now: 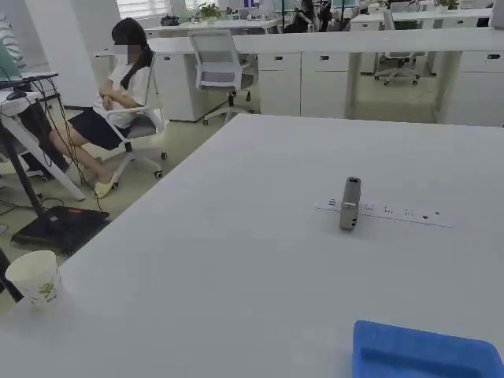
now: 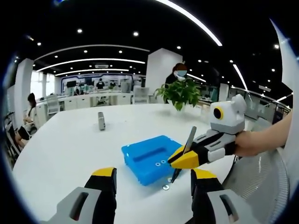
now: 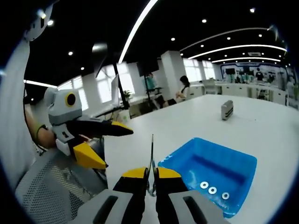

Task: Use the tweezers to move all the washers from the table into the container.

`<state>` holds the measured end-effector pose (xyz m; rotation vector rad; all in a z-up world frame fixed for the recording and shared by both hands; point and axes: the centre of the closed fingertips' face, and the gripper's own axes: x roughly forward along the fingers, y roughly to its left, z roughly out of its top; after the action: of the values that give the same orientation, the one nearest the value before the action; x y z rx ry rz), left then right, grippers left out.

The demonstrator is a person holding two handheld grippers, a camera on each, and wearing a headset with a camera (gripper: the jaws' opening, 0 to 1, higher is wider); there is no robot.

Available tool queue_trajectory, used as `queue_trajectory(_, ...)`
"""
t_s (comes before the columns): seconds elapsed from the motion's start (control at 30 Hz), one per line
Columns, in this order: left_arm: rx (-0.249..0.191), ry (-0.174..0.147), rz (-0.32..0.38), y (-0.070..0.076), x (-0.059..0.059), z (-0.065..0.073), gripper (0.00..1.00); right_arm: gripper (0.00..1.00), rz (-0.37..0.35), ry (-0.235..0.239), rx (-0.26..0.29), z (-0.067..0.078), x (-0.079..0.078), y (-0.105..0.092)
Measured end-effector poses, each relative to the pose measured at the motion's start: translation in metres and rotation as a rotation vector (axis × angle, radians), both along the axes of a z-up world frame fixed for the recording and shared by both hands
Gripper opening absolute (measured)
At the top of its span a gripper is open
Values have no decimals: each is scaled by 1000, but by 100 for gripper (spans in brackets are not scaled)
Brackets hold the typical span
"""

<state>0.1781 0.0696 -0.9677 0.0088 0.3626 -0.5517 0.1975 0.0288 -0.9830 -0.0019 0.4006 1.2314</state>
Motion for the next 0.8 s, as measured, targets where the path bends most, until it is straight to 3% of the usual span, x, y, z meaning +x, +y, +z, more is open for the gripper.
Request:
queue_trajectory(0.17, 0, -9, -11, -3, 0, 1, 65, 2, -22, -43, 37, 22, 13, -1)
queue_trajectory(0.33, -7, -24, 1, 0, 0, 5, 65, 2, -40, -73, 38, 30, 26, -1)
queue_trajectory(0.5, -20, -56, 8, 1, 1, 11, 66, 2, -60, -87, 32, 28, 39, -1)
queue_trajectory(0.63, -23, -53, -1, -1, 1, 10, 67, 2, -69, -87, 34, 29, 47, 3)
queue_trajectory(0.8, -25, -53, 17, 3, 2, 10, 66, 3, -86, -72, -1, 17, 59, 6)
